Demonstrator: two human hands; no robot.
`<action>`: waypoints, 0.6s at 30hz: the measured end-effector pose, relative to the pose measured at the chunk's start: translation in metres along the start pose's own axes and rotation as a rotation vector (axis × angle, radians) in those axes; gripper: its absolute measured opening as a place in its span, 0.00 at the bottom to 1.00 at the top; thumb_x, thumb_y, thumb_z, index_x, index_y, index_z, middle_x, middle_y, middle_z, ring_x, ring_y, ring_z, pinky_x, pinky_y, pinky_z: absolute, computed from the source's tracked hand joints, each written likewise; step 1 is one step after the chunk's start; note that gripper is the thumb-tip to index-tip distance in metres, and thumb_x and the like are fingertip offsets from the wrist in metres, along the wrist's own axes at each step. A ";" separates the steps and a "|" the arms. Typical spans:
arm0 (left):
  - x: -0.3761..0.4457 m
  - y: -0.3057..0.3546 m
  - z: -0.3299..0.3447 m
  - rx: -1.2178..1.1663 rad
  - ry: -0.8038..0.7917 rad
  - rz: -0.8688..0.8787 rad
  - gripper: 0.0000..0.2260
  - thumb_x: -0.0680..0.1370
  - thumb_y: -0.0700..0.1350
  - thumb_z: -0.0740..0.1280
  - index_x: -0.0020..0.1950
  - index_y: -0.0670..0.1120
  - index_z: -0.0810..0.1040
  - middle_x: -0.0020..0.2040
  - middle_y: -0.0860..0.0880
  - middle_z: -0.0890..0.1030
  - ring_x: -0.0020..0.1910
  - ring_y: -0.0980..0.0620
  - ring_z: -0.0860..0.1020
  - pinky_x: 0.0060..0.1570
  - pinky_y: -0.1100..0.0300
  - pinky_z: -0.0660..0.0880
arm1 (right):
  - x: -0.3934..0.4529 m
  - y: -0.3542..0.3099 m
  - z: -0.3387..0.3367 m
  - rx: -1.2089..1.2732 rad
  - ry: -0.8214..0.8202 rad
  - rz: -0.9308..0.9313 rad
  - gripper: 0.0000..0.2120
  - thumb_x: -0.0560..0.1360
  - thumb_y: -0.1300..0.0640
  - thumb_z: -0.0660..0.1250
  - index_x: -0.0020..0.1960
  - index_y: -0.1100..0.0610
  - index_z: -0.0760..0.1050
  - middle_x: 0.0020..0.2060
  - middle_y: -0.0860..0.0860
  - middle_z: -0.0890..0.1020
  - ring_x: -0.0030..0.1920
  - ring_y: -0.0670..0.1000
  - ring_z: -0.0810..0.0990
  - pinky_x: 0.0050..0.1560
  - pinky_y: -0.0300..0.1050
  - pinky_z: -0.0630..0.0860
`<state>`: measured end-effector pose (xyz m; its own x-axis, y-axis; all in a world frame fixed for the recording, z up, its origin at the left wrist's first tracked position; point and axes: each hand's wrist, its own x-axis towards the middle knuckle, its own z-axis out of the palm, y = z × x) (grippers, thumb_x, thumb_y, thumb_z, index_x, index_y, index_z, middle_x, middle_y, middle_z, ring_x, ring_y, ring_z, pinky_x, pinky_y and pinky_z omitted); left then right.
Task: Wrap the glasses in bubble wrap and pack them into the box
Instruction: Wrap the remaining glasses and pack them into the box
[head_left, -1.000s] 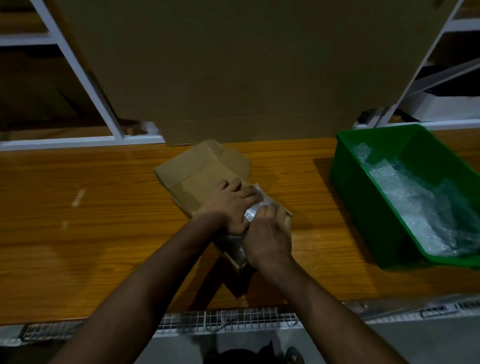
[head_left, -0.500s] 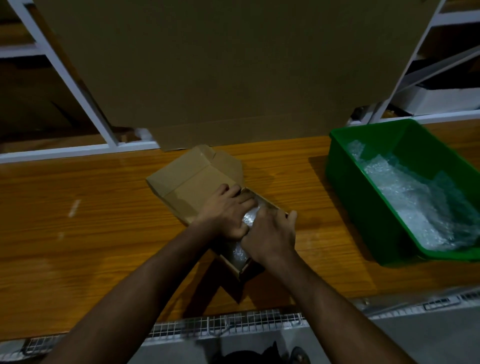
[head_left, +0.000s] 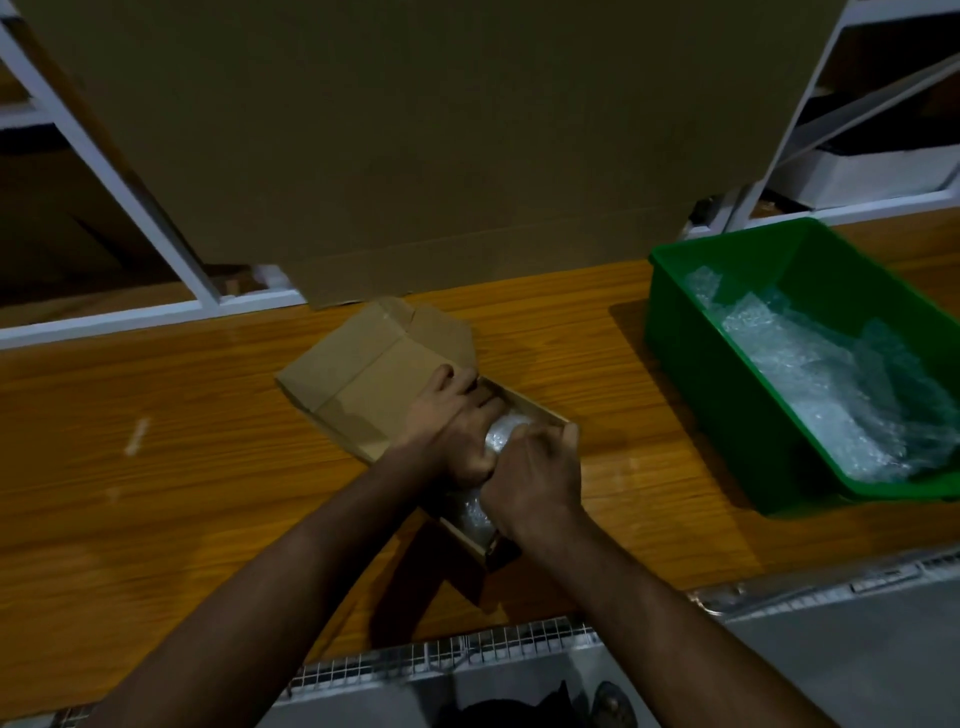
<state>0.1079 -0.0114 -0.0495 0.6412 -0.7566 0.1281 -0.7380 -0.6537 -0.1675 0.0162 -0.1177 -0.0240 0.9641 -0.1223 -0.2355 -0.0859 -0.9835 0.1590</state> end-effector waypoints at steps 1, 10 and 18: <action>0.001 0.000 -0.001 -0.003 -0.012 -0.011 0.28 0.72 0.67 0.54 0.56 0.49 0.81 0.51 0.49 0.82 0.55 0.46 0.70 0.57 0.49 0.63 | 0.001 0.002 -0.001 0.040 0.010 0.022 0.16 0.78 0.46 0.57 0.51 0.56 0.77 0.53 0.56 0.78 0.52 0.56 0.74 0.61 0.59 0.62; 0.006 -0.001 -0.010 -0.029 -0.184 -0.078 0.28 0.68 0.64 0.56 0.61 0.51 0.76 0.56 0.50 0.79 0.59 0.49 0.63 0.59 0.50 0.58 | -0.002 0.000 0.000 0.039 -0.010 0.112 0.26 0.79 0.44 0.53 0.66 0.62 0.73 0.64 0.59 0.75 0.67 0.60 0.67 0.73 0.64 0.50; 0.005 -0.003 -0.015 0.043 -0.086 -0.025 0.27 0.69 0.65 0.60 0.57 0.49 0.80 0.63 0.47 0.66 0.62 0.47 0.62 0.63 0.47 0.60 | 0.001 0.000 -0.002 0.229 0.020 0.120 0.22 0.73 0.44 0.60 0.60 0.59 0.73 0.57 0.55 0.79 0.59 0.57 0.74 0.67 0.62 0.54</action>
<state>0.1103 -0.0135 -0.0340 0.6766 -0.7348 0.0484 -0.7128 -0.6700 -0.2074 0.0176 -0.1174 -0.0227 0.9482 -0.2392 -0.2091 -0.2521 -0.9670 -0.0369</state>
